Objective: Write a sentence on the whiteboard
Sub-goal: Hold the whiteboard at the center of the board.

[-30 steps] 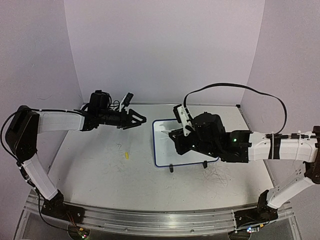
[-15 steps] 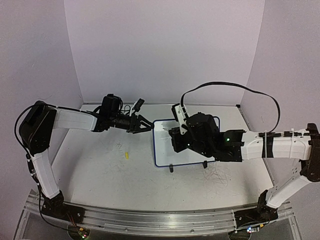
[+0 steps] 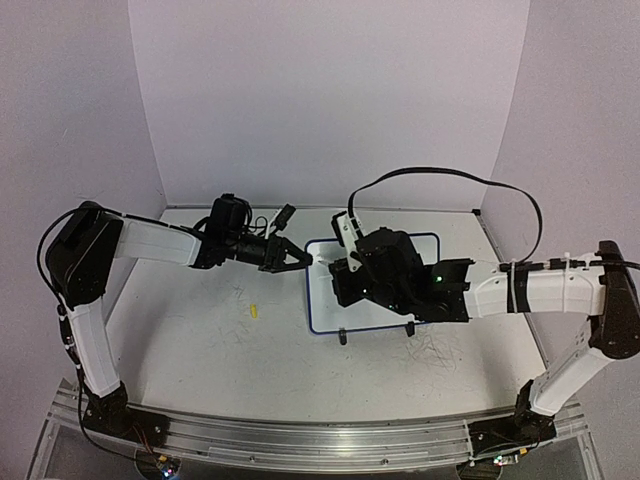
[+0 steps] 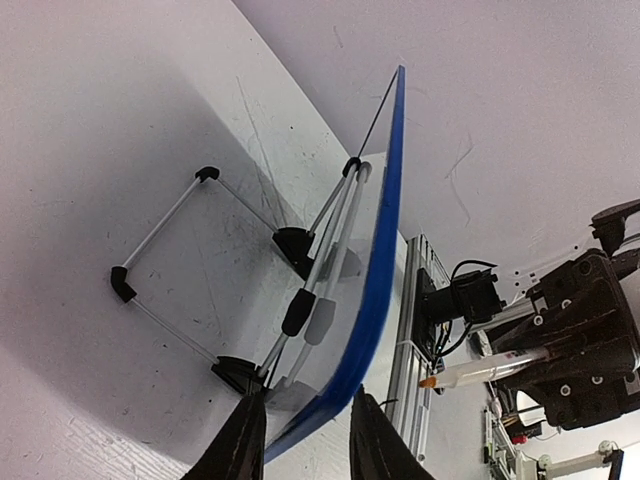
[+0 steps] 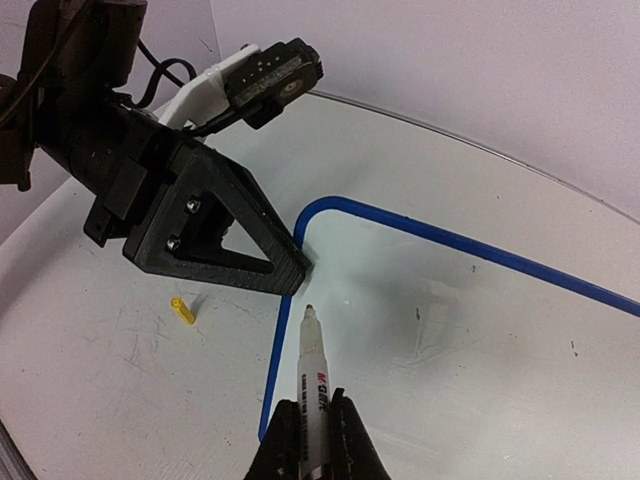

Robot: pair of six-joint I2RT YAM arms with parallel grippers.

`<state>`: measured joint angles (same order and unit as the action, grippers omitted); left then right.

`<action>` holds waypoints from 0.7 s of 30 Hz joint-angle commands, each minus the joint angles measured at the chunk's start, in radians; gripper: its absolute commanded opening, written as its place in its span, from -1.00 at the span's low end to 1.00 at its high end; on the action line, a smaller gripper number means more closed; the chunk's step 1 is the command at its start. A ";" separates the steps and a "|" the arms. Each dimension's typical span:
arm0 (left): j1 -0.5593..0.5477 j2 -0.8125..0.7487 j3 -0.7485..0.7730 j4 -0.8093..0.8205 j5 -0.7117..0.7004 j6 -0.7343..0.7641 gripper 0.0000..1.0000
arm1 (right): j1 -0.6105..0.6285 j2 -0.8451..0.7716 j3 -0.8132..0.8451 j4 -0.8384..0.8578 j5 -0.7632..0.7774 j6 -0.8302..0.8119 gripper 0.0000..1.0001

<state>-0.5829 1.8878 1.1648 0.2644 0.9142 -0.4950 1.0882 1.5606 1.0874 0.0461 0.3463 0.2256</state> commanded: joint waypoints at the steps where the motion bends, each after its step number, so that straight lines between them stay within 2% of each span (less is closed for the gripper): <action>1: -0.009 0.000 0.026 0.071 0.019 0.004 -0.42 | 0.001 0.032 0.058 0.035 0.028 0.003 -1.00; 7: -0.010 -0.003 0.014 0.089 0.017 -0.002 -0.58 | 0.001 0.041 0.059 0.053 0.069 -0.001 -1.00; 21: -0.011 -0.009 0.000 0.092 0.008 0.008 -0.80 | 0.001 0.080 0.091 0.074 0.070 -0.023 -1.00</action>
<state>-0.5903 1.8881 1.1645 0.3148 0.9095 -0.4883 1.0882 1.6286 1.1341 0.0777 0.3923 0.2120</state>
